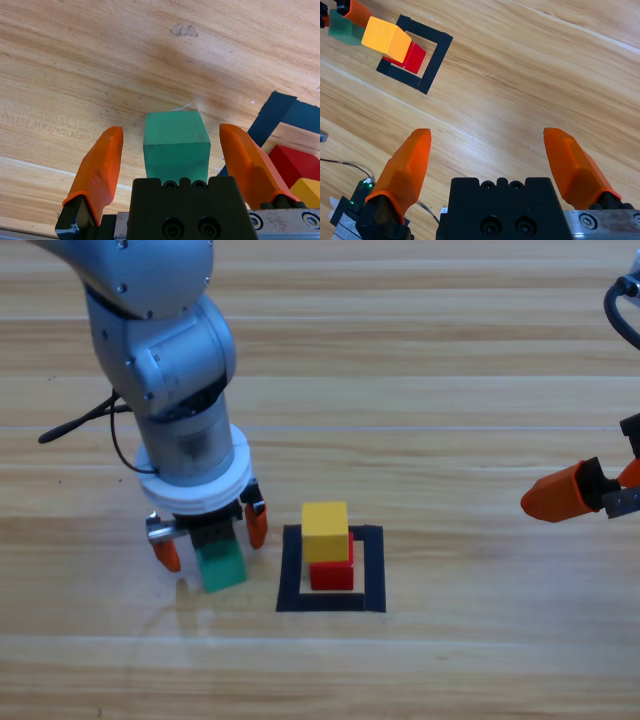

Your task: Stack the blocks in the rectangular block: red at the bottom, yellow in the middle, green on top

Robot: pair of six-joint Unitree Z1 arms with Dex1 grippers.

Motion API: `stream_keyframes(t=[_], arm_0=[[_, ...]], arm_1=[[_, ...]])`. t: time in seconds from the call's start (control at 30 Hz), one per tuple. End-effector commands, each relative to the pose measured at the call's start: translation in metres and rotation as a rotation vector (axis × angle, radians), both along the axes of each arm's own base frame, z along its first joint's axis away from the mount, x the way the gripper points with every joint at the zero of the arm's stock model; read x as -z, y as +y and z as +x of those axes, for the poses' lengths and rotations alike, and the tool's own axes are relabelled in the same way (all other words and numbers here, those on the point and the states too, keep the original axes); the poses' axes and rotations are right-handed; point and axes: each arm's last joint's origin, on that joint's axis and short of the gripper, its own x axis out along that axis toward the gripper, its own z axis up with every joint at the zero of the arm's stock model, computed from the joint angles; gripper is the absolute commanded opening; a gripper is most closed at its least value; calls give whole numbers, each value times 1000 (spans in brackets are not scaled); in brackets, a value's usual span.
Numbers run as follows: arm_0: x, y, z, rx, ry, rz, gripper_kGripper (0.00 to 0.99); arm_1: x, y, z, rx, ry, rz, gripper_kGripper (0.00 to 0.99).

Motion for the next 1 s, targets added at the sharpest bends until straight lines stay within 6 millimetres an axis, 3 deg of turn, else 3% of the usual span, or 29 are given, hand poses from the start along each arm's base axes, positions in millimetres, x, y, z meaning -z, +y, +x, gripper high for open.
stream_keyframes(t=[0.03,0.17,0.43,0.67,0.8,1.0], arm_0=[[19,-12,-5,41,23,35,819],[20,-12,-6,46,24,38,678],[22,-13,-7,58,32,44,518],[13,-10,-9,93,29,52,265],[-5,-13,-2,161,11,69,101],[-69,-21,16,313,-69,55,89]], arm_1=[[22,6,9,13,49,-37,990],[22,6,10,13,48,-35,990],[22,6,10,13,48,-35,990],[22,6,10,11,48,-36,990],[22,6,10,11,48,-36,990],[22,6,10,13,48,-35,990]])
